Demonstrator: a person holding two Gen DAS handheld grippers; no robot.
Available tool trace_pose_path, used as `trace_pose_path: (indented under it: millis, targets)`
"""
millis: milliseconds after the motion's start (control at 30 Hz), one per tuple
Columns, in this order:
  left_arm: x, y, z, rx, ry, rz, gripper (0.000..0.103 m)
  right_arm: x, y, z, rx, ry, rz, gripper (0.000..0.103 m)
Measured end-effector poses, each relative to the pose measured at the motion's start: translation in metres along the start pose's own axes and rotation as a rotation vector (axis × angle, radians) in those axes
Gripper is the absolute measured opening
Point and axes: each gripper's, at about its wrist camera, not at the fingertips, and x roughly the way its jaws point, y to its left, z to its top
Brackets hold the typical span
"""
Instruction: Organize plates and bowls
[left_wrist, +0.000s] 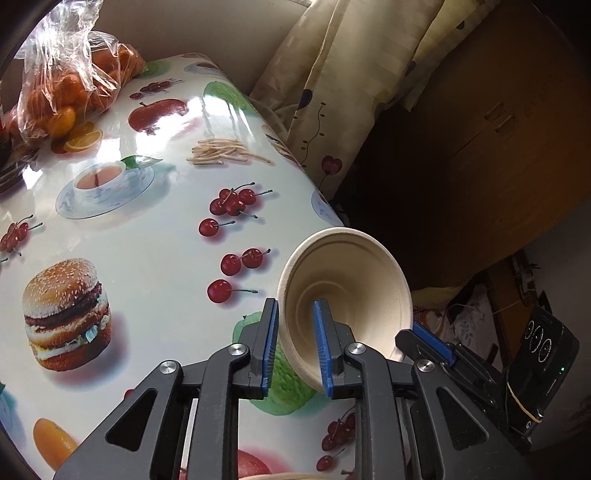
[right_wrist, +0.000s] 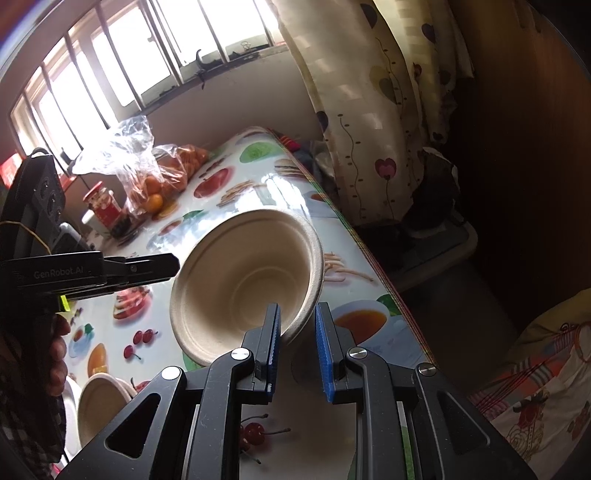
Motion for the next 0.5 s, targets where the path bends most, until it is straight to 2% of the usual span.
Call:
trace_pose_path:
  millis: [100, 367, 400, 500]
  targets:
    - [-0.001, 0.003, 0.0, 0.0, -0.001, 0.011, 0.033, 0.0, 0.0, 0.0, 0.004, 0.003, -0.001, 0.019]
    - [0.007, 0.004, -0.001, -0.012, 0.025, 0.02, 0.033, 0.0, 0.0, 0.0, 0.002, 0.003, -0.002, 0.019]
    - [0.008, 0.004, -0.002, -0.011, 0.027, 0.02, 0.032, 0.0, 0.0, 0.0, 0.002, 0.004, -0.003, 0.019]
    - [0.01, 0.002, -0.002, -0.003, 0.032, 0.026, 0.02, 0.0, 0.0, 0.0, 0.002, 0.004, -0.002, 0.019]
